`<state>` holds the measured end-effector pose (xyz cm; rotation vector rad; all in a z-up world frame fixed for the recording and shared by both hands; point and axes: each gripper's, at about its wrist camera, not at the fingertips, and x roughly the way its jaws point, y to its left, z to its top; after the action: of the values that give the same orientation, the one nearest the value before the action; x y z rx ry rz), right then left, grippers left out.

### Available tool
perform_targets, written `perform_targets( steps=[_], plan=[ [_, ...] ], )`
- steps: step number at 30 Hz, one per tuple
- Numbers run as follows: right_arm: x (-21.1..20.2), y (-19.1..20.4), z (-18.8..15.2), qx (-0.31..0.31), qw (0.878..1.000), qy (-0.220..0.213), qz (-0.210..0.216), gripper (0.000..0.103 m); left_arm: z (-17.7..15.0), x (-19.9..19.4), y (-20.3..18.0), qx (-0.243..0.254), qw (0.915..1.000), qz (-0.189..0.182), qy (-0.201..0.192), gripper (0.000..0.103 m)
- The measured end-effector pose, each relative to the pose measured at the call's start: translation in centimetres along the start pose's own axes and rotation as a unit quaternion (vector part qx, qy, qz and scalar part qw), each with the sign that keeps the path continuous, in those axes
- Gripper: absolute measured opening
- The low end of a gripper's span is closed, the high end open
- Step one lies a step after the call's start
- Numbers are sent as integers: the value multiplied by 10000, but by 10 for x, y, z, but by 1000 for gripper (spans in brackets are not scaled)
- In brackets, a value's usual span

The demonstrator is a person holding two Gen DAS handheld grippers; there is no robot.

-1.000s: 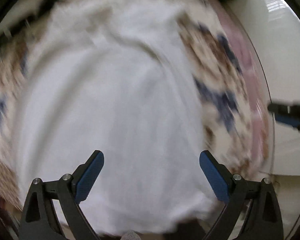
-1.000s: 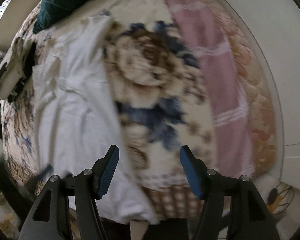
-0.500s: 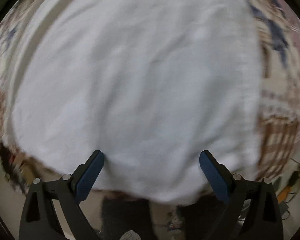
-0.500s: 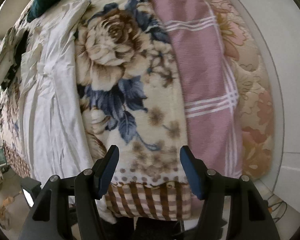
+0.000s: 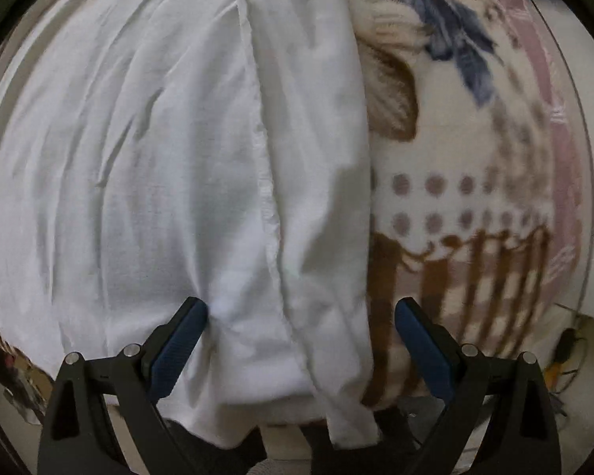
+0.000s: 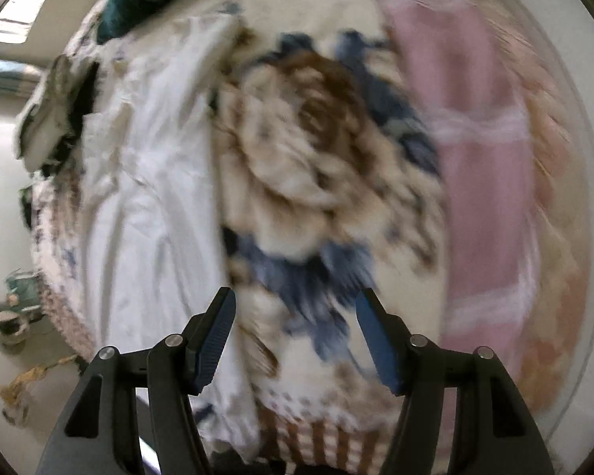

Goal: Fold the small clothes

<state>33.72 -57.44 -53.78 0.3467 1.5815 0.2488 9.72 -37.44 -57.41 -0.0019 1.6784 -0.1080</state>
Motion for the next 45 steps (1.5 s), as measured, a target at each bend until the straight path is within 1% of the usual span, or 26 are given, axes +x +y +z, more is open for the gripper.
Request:
perform_targets(
  steps=[3,4,6,7,8,9,11,12,13,14,15,16,17,18,22,26,27,29,30,33,36,37,39,41,43,45],
  plan=[
    [14,13,46,-171,9990,-9,402,65,-4,5,1,14,9999,-14,-169,97],
    [20,17,60,-176,9985,0,528,65,-11,7,2,35,9998,4,-220,96],
    [39,26,95,-159,9966,48,812,65,-13,7,4,67,9995,57,-289,88],
    [49,31,114,-126,9953,68,957,65,-11,6,3,58,9994,60,-332,81],
    [58,35,130,-81,9942,86,1066,65,2,-1,12,29,9991,35,-414,74],
    [66,38,143,-30,9934,93,1140,65,3,-1,14,21,9989,14,-459,70],
    [84,42,174,191,9918,61,1265,65,5,-4,19,6,9982,2,-592,48],
    [91,42,185,294,9911,47,1300,64,8,-6,29,-9,9979,-32,-645,42],
    [99,43,198,422,9899,20,1356,62,8,-9,32,-15,9975,-70,-707,26],
    [105,46,206,483,9887,26,1418,55,8,-13,36,-11,9970,-103,-769,11],
    [111,49,213,505,9878,31,1470,43,8,-18,41,-33,9965,-163,-813,7],
    [115,53,218,513,9874,32,1494,37,7,-22,45,-75,9960,-256,-847,5],
    [118,57,221,500,9875,31,1492,21,6,-27,52,-120,9954,-394,-870,2],
    [119,65,225,447,9888,11,1423,9,5,-32,54,-150,9948,-462,-895,2],
    [101,93,225,229,9915,-164,1273,7,-4,-59,84,-357,9904,-741,-1112,2],
    [69,119,220,-12,9936,-246,1099,7,-18,-91,131,-587,9853,-908,-1322,2],
    [60,133,219,-106,9944,-275,1019,7,-21,-93,138,-665,9839,-954,-1359,2],
    [47,158,218,-264,9951,-317,901,7,-22,-99,135,-845,9808,-1034,-1420,2],
    [44,169,217,-309,9952,-317,869,7,-23,-101,143,-964,9786,-1078,-1467,2],
    [44,222,218,-432,9963,-239,697,7,-30,-111,186,-1353,9712,-1169,-1573,2],
    [62,285,219,-678,9967,-176,401,7,-37,-116,246,-1705,9647,-1238,-1581,2],
    [75,309,219,-726,9968,-129,302,7,-36,-109,250,-1798,9629,-1256,-1571,2],
    [102,349,218,-849,9963,-108,25,7,-37,-101,284,-2042,9575,-1355,-1522,2],
    [130,381,217,-919,9954,-68,-262,6,-39,-90,319,-2276,9516,-1431,-1490,2],
    [158,406,214,-1011,9932,-53,-581,6,-39,-76,342,-2407,9489,-1413,-1474,2],
    [181,425,209,-1053,9909,-37,-839,6,-41,-61,368,-2541,9453,-1540,-1350,2]
  ],
)
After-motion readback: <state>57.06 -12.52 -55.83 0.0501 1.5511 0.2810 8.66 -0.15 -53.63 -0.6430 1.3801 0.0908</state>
